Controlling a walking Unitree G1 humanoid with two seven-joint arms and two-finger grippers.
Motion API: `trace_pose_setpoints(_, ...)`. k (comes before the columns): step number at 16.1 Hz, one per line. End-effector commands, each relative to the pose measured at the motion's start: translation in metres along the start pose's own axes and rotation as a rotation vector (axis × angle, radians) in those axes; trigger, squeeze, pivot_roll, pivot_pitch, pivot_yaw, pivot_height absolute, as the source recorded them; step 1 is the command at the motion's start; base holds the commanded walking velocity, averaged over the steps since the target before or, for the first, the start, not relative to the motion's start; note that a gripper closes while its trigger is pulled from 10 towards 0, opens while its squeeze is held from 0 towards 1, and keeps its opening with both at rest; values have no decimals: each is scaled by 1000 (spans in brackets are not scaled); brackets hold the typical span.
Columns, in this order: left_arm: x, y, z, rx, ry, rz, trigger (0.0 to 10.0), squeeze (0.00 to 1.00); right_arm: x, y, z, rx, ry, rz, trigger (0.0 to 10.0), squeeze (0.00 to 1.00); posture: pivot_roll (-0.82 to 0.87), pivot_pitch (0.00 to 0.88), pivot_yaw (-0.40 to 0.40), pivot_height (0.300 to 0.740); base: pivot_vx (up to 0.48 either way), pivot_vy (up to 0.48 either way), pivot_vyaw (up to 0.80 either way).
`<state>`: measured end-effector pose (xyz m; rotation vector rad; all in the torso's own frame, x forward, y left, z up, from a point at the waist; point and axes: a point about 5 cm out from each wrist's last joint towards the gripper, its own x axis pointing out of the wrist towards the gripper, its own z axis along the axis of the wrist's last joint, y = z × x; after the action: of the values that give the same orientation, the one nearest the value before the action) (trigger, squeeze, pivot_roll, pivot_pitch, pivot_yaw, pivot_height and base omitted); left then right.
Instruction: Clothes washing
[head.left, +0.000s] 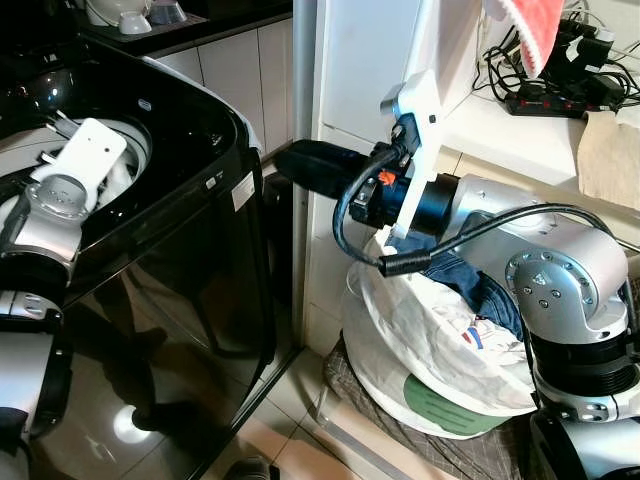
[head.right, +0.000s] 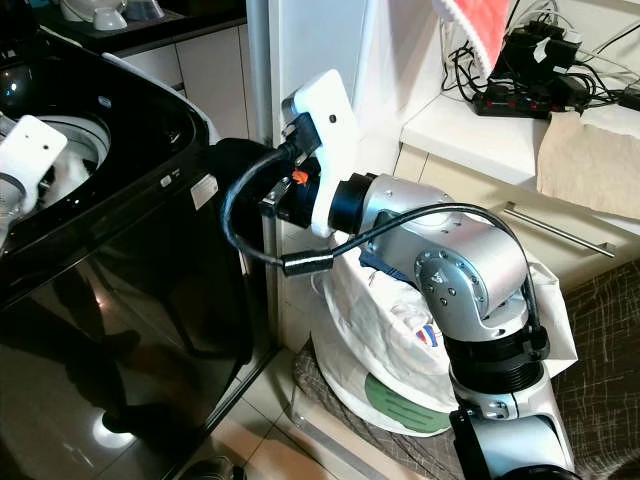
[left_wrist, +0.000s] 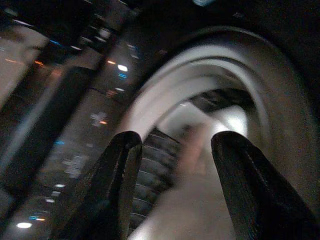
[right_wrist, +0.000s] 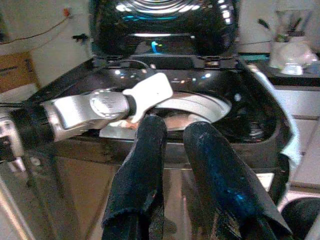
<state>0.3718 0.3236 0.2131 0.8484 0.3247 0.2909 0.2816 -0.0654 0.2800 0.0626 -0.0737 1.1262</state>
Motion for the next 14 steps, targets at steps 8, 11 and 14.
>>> trace_pose_setpoints(8,-31,4,93,-490,-615,-17,10000,0,-52,-103,-62,15,285,-694,10000,1000,-2,19,10,740,0,0,0)
trace_pose_setpoints(11,-65,-46,113,-661,-749,-323,10000,0,-90,-136,-111,28,522,-898,10000,1000,7,34,3,740,0,0,0)
trace_pose_setpoints(14,-104,-91,118,-615,-830,-637,10000,0,-114,-140,-134,64,625,-955,10000,1000,19,40,-9,740,0,0,0)
